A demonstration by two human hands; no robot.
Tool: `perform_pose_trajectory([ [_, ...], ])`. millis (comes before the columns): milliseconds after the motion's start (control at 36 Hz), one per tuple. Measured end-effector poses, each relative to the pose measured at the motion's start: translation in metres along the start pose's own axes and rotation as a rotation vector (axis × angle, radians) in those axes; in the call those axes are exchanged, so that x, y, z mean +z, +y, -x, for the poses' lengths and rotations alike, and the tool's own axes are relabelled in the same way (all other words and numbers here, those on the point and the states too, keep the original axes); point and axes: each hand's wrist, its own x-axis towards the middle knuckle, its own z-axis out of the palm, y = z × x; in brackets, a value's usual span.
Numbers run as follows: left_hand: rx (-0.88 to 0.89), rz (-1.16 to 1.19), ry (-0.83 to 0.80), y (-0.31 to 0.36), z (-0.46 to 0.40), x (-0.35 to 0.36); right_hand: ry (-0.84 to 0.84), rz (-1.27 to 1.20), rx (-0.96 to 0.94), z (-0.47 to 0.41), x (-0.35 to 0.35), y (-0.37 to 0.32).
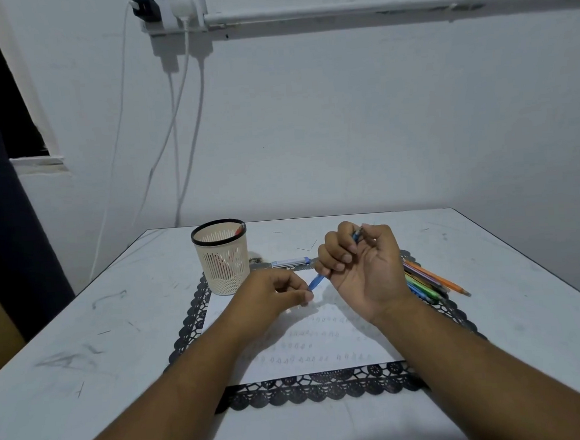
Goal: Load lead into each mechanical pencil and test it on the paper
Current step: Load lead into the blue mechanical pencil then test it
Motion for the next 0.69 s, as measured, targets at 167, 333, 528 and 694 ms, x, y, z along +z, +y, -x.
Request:
perform_pose_trajectory([
  [167, 0.040, 0.013, 0.010, -0.0032, -0.0010, -0.0002, -0.034, 0.005, 0.000, -0.0011, -0.0027, -0.0032],
  [333, 0.106, -0.044, 0.041, -0.0039, -0.0016, 0.0024, -0.044, -0.008, -0.002, -0.0031, -0.0061, -0.0072],
  [528, 0.110, -0.079, 0.036, -0.0052, -0.0015, 0.0014, -0.060, -0.009, 0.010, -0.0042, -0.0069, -0.0078],
  [694, 0.111, -0.092, 0.039, -0.0050, -0.0015, 0.0020, -0.075, -0.016, 0.014, -0.0043, -0.0083, -0.0080],
])
